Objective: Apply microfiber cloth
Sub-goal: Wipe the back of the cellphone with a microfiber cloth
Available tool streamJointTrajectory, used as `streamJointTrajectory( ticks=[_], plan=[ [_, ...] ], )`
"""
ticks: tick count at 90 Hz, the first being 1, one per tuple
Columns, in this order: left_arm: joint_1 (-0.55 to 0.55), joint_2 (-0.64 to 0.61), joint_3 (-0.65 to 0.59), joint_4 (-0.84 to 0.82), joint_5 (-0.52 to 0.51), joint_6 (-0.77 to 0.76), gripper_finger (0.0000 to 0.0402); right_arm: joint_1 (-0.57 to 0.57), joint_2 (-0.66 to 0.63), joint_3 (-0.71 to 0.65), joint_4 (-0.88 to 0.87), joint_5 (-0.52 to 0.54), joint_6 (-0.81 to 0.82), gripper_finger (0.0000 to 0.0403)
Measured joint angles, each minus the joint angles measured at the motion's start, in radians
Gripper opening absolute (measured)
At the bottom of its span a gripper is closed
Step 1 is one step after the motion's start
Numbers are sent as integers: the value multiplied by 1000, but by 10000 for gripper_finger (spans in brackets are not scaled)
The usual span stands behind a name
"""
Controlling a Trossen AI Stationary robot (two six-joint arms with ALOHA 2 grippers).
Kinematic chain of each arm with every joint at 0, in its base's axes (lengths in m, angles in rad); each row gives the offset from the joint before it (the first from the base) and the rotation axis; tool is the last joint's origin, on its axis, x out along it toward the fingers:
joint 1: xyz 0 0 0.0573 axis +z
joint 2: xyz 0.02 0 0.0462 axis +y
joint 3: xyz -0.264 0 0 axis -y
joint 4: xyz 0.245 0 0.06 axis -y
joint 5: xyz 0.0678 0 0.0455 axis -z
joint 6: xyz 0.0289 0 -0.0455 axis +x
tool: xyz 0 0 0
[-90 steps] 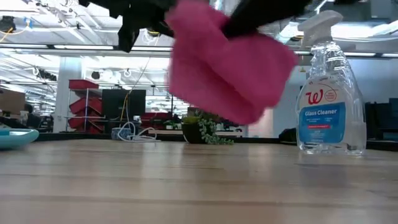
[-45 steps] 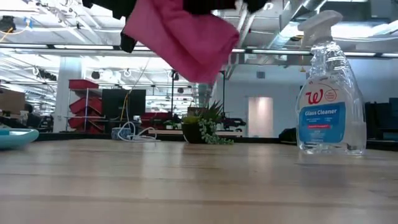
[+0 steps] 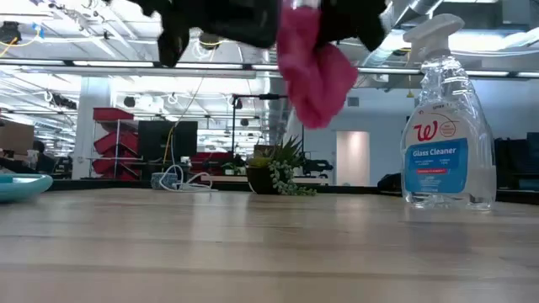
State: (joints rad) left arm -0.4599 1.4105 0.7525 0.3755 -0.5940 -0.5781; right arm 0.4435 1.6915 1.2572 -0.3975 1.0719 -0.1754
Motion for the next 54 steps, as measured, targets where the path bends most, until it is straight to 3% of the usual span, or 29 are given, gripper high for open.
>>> streamJointTrajectory(
  ticks=[14, 25, 38, 54],
  plan=[
    [8, 0, 0, -12, -39, 5, 4, 49, -99, -1, -112, 110, 208, 0],
    [11, -1, 0, -15, -36, 4, 4, 87, -161, 0, -39, 191, 223, 0],
    [14, -1, 0, -11, -50, 2, 4, 108, -175, 1, 179, 151, 29, 0],
    [14, -1, 0, -2, -43, 5, 4, 56, -83, 1, 466, -50, -292, 0]
  ],
)
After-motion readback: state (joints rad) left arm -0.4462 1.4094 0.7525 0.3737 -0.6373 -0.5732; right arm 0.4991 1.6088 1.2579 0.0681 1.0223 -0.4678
